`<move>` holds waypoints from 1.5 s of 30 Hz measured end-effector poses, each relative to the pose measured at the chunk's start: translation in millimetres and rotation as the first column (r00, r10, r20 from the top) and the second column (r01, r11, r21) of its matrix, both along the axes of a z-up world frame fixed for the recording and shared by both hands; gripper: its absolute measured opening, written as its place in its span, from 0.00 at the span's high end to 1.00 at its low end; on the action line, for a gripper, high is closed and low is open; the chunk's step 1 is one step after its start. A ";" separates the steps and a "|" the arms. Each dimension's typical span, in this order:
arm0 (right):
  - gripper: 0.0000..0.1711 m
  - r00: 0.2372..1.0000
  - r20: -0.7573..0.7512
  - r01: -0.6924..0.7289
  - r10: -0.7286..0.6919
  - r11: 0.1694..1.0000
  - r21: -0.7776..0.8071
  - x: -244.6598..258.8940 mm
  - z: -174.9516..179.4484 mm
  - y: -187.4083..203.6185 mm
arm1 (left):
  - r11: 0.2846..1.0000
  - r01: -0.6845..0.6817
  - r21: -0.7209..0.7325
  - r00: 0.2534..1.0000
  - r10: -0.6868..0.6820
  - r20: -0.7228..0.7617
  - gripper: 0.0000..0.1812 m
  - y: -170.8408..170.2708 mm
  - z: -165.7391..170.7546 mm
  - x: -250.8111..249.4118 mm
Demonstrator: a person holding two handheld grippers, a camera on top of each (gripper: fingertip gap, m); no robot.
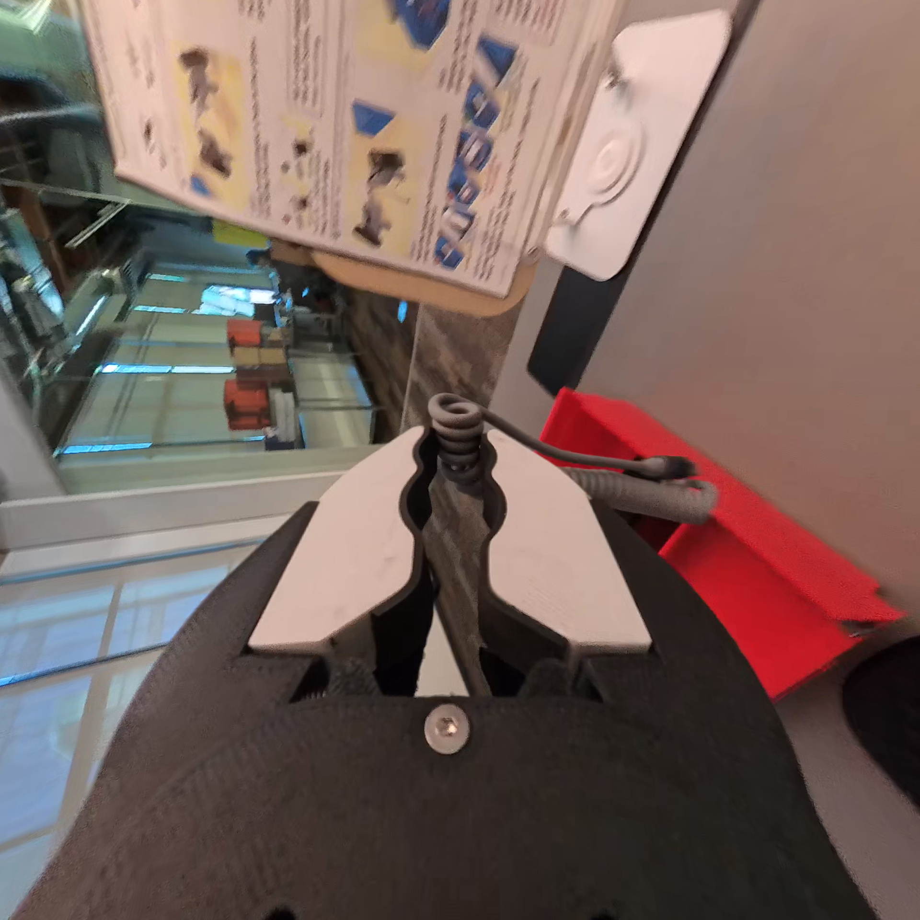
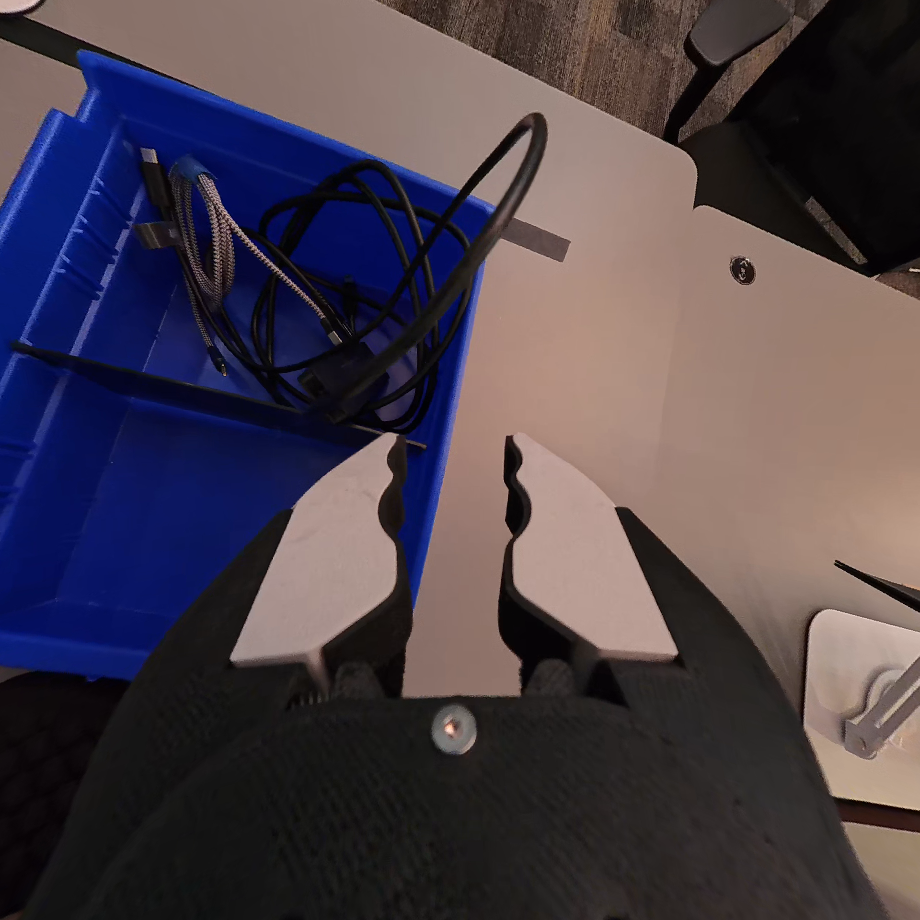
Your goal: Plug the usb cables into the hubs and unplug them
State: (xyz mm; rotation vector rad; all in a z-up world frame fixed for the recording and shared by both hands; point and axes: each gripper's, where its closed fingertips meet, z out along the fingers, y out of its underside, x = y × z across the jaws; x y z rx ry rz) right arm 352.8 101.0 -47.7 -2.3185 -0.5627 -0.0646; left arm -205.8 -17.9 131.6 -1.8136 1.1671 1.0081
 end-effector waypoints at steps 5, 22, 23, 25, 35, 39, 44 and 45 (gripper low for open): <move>0.77 1.000 0.007 -0.028 0.027 1.000 0.008 -7.1 2.5 1.5 | 0.978 0.167 -0.125 0.986 -0.162 0.050 0.91 9.1 -59.9 84.6; 0.77 0.996 0.028 -0.088 0.087 0.996 0.029 -21.8 6.3 4.7 | 0.837 0.360 -0.411 0.896 -0.187 0.403 0.87 56.0 -285.8 225.4; 0.77 0.996 0.027 -0.088 0.088 0.996 0.030 -21.7 6.4 5.0 | 0.845 0.354 -0.402 0.884 -0.162 0.438 0.86 57.2 -285.0 222.7; 0.77 0.996 0.022 -0.088 0.087 0.996 0.030 -20.9 6.0 5.1 | 0.847 0.364 -0.388 0.835 -0.112 0.539 0.85 53.0 -274.8 217.0; 0.77 0.996 0.048 -0.073 0.072 0.997 0.026 -18.9 6.0 4.4 | 0.999 -0.030 0.015 0.690 0.010 0.724 0.74 -33.9 -118.9 12.2; 0.77 0.996 0.057 -0.073 0.071 0.997 0.031 -19.8 7.6 4.5 | 0.991 -0.066 -0.120 0.585 0.136 0.800 0.74 -91.0 -155.2 -74.1; 0.77 0.995 0.075 -0.066 0.064 0.998 0.018 -18.7 4.7 2.5 | 0.955 -0.042 -0.294 0.230 0.296 0.927 0.78 -109.0 -217.0 -101.9; 0.77 0.995 0.077 -0.065 0.064 0.998 0.015 -18.7 4.1 2.1 | 0.956 -0.045 -0.289 0.176 0.292 0.940 0.80 -107.7 -221.2 -100.9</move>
